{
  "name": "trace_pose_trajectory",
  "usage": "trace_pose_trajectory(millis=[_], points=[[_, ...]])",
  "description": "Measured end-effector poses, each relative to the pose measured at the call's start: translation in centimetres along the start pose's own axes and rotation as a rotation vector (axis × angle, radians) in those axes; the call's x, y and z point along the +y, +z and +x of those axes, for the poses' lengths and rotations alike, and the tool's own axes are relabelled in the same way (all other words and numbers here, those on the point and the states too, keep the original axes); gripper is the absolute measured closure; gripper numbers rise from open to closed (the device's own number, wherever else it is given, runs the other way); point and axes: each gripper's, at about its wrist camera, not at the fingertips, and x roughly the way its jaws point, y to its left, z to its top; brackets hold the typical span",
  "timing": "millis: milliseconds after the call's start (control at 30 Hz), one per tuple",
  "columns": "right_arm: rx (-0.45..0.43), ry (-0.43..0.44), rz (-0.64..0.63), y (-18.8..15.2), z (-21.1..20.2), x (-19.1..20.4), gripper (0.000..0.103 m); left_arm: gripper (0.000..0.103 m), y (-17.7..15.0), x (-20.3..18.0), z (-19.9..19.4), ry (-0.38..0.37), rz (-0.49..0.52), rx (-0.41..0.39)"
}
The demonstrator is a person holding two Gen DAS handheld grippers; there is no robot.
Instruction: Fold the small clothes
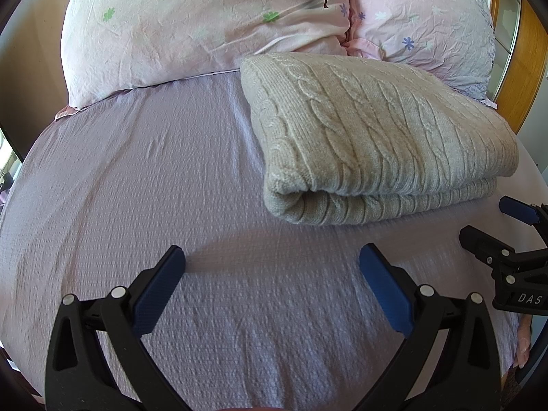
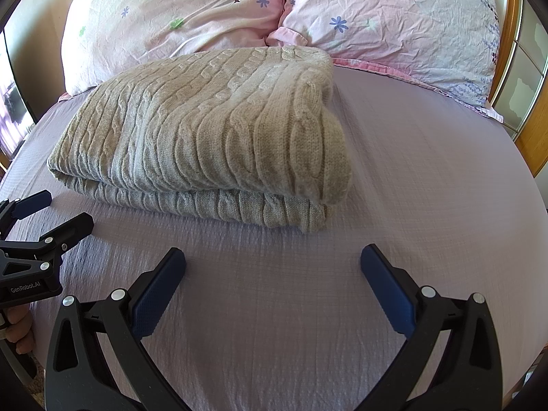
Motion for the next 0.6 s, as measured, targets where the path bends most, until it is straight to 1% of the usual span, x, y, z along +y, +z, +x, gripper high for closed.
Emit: trace_pose_trajectory(millis=[600], points=[[0.000, 0.000, 0.000, 0.01, 0.01, 0.00, 0.001, 0.002, -0.02, -0.02, -0.02, 0.005, -0.003, -0.001]])
